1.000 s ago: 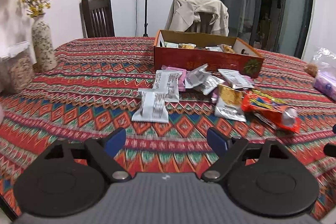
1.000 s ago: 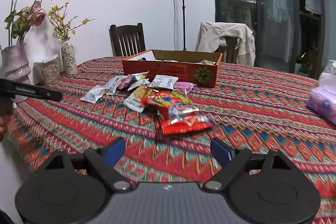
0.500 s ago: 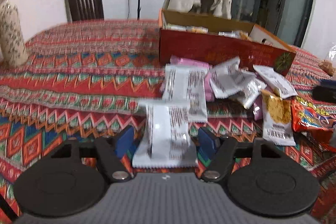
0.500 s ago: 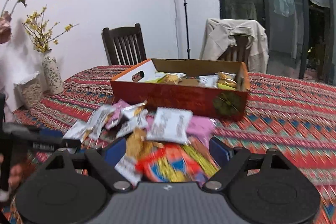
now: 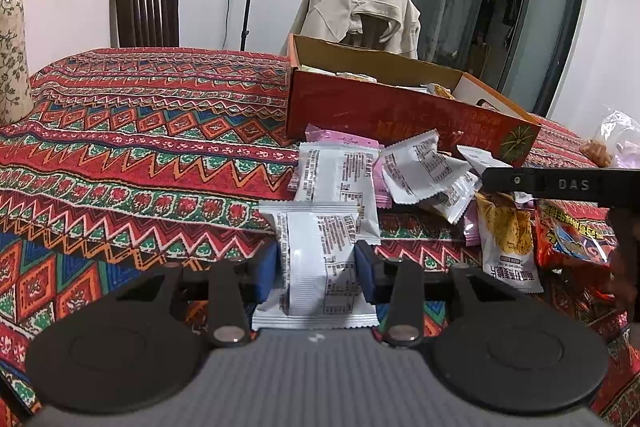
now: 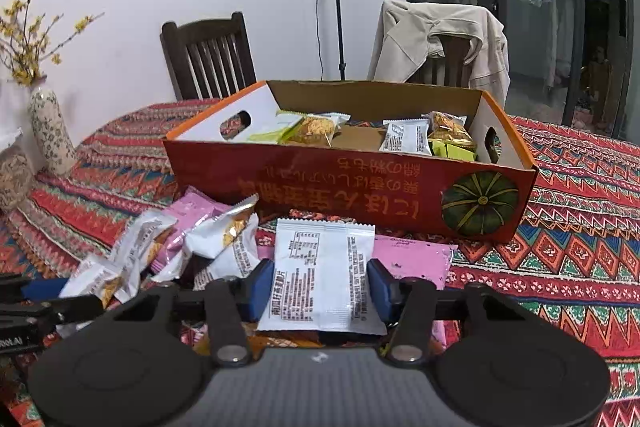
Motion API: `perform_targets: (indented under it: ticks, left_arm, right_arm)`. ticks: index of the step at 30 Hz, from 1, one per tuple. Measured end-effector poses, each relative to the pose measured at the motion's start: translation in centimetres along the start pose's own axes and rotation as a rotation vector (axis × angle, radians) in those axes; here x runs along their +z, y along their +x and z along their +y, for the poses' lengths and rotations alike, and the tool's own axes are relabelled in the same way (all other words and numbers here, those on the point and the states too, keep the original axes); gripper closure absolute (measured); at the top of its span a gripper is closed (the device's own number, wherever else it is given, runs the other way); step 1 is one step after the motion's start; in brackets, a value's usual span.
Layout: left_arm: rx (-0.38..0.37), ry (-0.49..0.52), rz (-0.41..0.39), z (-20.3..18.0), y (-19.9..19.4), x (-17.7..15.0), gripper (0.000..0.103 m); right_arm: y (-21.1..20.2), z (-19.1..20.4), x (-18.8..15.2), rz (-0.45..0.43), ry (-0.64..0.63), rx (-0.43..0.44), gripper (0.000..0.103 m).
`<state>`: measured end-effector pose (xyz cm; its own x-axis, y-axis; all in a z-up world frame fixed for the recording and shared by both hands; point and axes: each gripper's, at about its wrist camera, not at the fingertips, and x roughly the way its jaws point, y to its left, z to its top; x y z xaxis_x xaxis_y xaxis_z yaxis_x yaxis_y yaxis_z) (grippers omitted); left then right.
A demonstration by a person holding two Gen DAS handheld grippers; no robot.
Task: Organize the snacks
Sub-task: 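Grasp a white packet with the left gripper while the right grasps another white packet, then lower both white packets into the cardboard box and open both grippers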
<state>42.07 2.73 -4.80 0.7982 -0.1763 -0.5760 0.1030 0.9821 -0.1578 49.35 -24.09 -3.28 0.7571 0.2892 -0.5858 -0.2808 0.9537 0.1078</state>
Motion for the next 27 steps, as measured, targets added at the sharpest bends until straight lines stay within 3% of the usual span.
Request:
perform_targets:
  ticks: [7,13,20,23,27]
  left_arm:
    - [0.038,0.005,-0.016,-0.5,-1.5,-0.2,0.062]
    - [-0.071,-0.005,-0.059,-2.4,-7.1,-0.8,0.062]
    - [-0.097,0.025,-0.117,-5.3,-9.7,-0.6,0.062]
    - [-0.116,0.035,-0.112,-6.1,-9.5,0.5,0.062]
    - [-0.142,0.062,-0.142,-6.3,-8.3,4.5,0.062]
  right_arm:
    - [-4.9,1.6,-1.1,-0.069,0.011,-0.005,0.056]
    - [-11.9,2.2,-3.0,-0.107,-0.016,-0.031,0.056]
    - [-16.1,2.3,-4.5,-0.135,-0.025,-0.016,0.056]
    - [-16.9,1.7,-4.8,-0.145,-0.009,-0.004,0.056]
    - [-16.8,0.8,-3.6,-0.159,-0.021,0.003,0.056]
